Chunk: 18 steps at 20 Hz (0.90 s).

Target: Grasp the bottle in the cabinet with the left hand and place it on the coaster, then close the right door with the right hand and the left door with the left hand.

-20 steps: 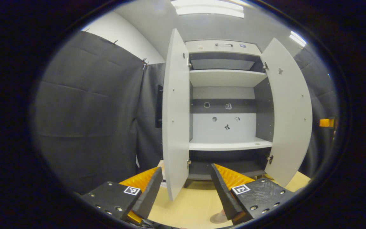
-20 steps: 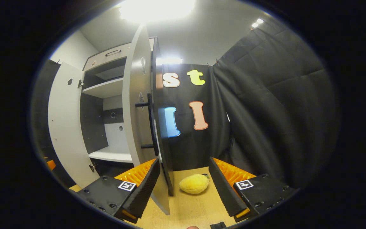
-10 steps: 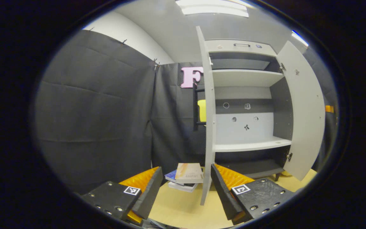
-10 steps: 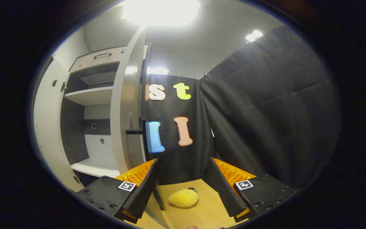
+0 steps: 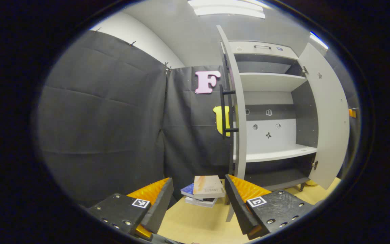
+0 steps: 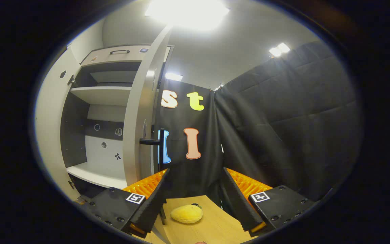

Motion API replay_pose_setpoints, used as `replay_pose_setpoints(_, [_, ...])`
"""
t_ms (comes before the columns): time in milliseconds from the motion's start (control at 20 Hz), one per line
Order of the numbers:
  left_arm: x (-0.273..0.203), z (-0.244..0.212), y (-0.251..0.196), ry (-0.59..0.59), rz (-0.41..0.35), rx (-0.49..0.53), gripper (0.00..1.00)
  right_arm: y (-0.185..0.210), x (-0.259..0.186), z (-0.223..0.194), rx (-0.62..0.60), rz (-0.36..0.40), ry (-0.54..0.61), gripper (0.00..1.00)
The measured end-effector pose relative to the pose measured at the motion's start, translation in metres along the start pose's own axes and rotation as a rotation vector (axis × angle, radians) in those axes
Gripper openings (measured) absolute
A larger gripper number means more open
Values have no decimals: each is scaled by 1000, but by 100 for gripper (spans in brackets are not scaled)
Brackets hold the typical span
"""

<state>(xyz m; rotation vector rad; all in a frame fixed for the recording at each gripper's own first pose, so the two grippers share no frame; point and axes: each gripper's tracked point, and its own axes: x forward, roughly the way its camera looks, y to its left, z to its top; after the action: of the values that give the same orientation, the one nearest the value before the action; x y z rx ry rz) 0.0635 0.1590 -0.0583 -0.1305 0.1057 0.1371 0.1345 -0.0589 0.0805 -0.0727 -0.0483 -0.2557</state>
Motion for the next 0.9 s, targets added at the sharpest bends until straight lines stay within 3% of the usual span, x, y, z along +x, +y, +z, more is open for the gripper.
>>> replay_pose_setpoints(100, [8,-3,-3,1,-19,-4,95,9,-4,0,20,20,4,97])
replay_pose_setpoints(200, [13,-7,-3,4,-31,7,81,18,-9,0,20,27,0,97])
replay_pose_setpoints(350, [17,-11,0,13,-49,-1,81,29,-14,2,0,16,-10,97])
replay_pose_setpoints(450, [21,-14,6,17,-54,-7,88,40,-18,1,22,35,-8,97])
replay_pose_setpoints(700, [25,-17,11,18,-61,3,88,71,-24,0,55,91,-11,97])
replay_pose_setpoints(750, [25,-17,12,16,-62,7,81,77,-25,0,50,100,-17,97])
replay_pose_setpoints(900, [28,-16,18,11,-56,15,83,99,-25,3,28,129,-33,97])
